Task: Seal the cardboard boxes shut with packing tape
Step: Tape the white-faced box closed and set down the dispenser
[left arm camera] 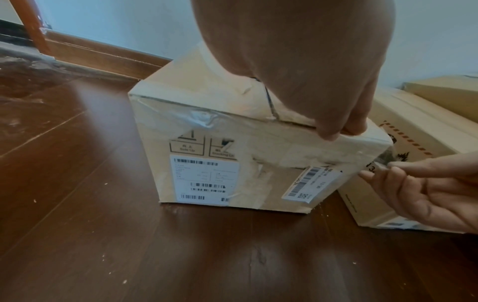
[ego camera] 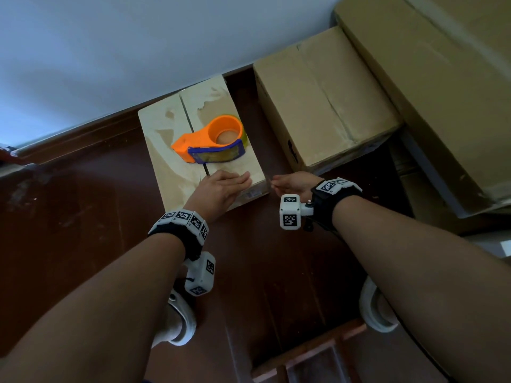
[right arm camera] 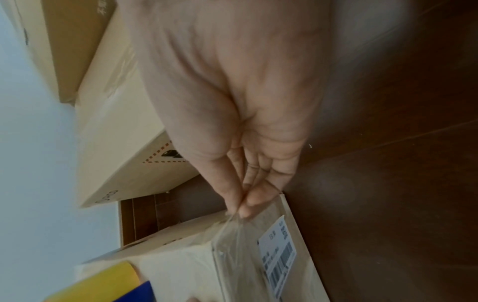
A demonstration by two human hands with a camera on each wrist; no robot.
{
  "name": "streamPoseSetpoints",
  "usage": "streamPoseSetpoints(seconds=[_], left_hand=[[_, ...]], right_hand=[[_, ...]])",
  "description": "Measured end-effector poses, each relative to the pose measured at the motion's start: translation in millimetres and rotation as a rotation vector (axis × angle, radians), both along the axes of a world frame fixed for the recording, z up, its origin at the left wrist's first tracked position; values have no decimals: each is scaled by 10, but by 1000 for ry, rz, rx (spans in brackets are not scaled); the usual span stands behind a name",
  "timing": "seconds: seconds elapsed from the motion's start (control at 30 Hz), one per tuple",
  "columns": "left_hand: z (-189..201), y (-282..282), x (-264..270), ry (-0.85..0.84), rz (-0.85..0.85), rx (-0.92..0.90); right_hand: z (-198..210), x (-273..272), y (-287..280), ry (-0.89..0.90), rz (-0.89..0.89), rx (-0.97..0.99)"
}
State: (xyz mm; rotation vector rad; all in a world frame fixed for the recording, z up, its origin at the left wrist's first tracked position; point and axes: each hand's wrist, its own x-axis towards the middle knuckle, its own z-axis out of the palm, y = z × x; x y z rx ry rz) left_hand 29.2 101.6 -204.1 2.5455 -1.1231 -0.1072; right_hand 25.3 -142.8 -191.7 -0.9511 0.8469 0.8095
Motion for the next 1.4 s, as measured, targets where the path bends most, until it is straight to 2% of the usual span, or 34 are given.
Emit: streamPoseSetpoints(seconds=[0.23, 0.47, 0.73, 0.87, 1.07, 1.27, 1.4], left_hand=[[14, -7, -14, 13, 20, -12], [-15, -25, -32, -23, 41, -22], [-27, -11, -35, -12, 42, -6], [5, -28, -60, -14, 51, -21], [9, -52, -29, 9, 50, -5], [5, -39, -67, -8, 71, -3], [2, -50, -78, -11, 85, -11]], right_hand=[[4, -93, -26, -19, -135, 97], [-49, -100, 94, -296, -63, -143], [-151, -148, 161, -534, -84, -321], [-272, -178, 242, -665, -4, -490], [-380, -192, 350, -749, 25, -654], [-433, -192, 367, -748, 147, -754], [-470, -179, 334, -682, 315, -769]])
